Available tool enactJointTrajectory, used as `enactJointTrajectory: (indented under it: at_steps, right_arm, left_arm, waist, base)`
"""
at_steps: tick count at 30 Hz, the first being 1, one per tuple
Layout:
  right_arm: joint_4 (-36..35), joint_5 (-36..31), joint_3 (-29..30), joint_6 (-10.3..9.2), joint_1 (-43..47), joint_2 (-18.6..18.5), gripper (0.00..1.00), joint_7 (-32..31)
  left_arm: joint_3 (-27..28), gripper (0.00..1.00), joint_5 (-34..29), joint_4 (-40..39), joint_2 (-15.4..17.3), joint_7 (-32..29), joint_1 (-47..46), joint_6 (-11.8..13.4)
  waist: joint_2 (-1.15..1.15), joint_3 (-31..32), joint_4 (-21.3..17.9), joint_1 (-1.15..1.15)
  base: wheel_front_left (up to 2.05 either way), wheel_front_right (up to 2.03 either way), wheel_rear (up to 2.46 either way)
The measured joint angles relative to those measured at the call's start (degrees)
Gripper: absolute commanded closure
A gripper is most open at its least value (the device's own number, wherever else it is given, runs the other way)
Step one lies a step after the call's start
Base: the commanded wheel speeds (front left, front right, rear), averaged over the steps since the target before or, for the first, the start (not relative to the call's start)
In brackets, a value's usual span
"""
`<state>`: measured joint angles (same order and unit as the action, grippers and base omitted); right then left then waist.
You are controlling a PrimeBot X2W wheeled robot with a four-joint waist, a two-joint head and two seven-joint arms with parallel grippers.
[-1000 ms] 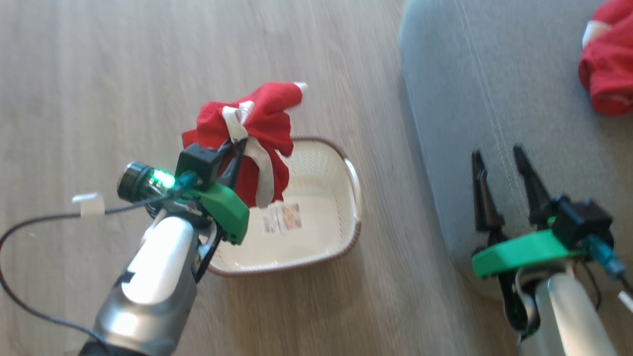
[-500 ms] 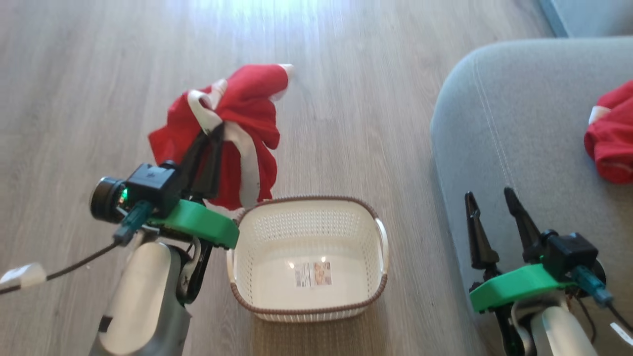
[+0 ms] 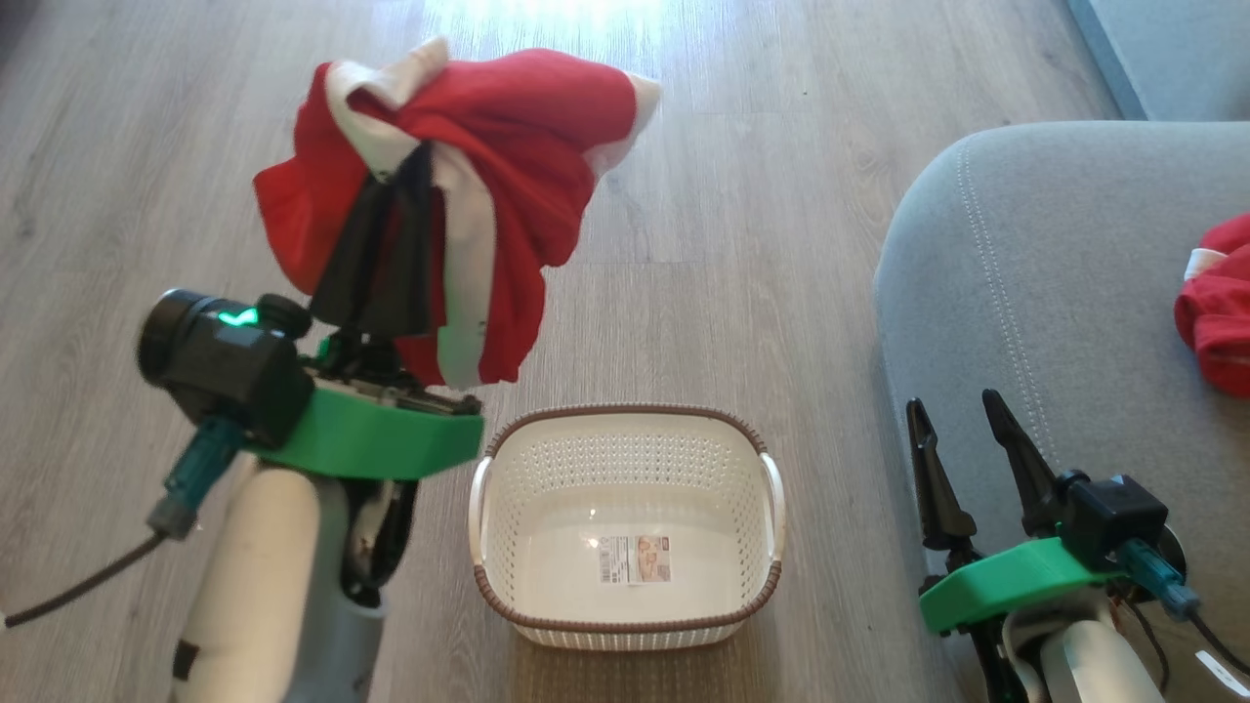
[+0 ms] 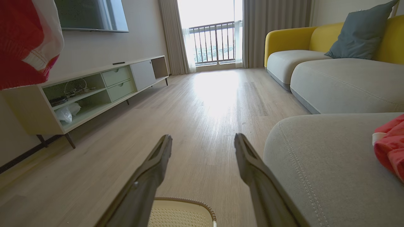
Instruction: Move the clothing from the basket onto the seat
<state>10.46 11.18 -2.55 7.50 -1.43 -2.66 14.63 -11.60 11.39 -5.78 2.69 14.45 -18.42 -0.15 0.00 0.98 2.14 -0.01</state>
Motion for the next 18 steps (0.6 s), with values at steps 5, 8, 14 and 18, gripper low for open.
enactJointTrajectory:
  at_steps: [5, 8, 14, 18]
  right_arm:
    - [-0.23, 0.00, -0.07, 0.00, 0.05, 0.00, 0.00, 0.00]
    - [-0.24, -0.01, -0.03, 0.00, 0.52, 0.00, 0.00, 0.00]
    - [-0.14, -0.02, 0.18, 0.00, 1.32, 0.01, 0.00, 0.00]
    - [-0.13, -0.02, 0.25, 0.00, 1.32, 0.01, 0.00, 0.00]
  left_arm:
    - [-4.22, 1.00, 1.26, -2.59, -0.03, 0.00, -0.01, 0.42]
    - [-7.13, 1.00, 1.81, -2.66, -0.02, 0.00, 0.15, 0.80]
    - [-13.18, 1.00, 2.44, -0.74, 0.01, 0.00, 2.84, 0.24]
    - [-16.64, 1.00, 2.76, 0.49, 0.05, 0.00, 3.83, -0.25]
  waist:
    - [0.00, -0.01, 0.67, 0.00]
    - [0.00, 0.03, 0.92, 0.00]
    - [0.00, 0.17, 1.22, 0.00]
    - [0.00, 0.32, 1.27, 0.00]
  base:
    - [0.00, 0.00, 0.00]
    - [0.00, 0.00, 0.00]
    - [0.00, 0.00, 0.00]
    - [0.00, 0.00, 0.00]
